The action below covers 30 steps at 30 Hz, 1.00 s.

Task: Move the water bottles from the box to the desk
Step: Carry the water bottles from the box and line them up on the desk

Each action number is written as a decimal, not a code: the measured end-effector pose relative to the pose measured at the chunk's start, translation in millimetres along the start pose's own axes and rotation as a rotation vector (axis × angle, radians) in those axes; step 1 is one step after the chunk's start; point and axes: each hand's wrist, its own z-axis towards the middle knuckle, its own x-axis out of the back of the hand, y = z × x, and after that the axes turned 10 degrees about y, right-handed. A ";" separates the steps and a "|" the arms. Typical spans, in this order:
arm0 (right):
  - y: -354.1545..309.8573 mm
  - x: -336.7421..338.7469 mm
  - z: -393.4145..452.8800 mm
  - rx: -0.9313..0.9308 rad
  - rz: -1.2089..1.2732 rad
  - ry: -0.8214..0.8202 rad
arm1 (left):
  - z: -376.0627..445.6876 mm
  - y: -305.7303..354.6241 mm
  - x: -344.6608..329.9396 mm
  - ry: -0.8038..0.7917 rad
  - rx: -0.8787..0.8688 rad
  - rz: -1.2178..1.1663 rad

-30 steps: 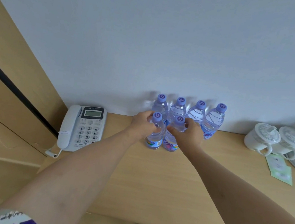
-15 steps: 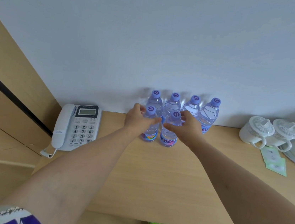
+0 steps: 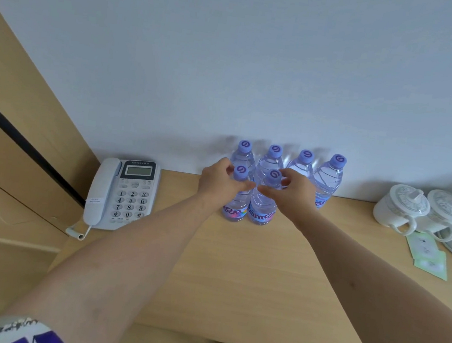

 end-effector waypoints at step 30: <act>1.4 1.3 -0.1 0.044 -0.004 -0.004 | 5.6 -1.5 8.1 -0.109 0.010 0.001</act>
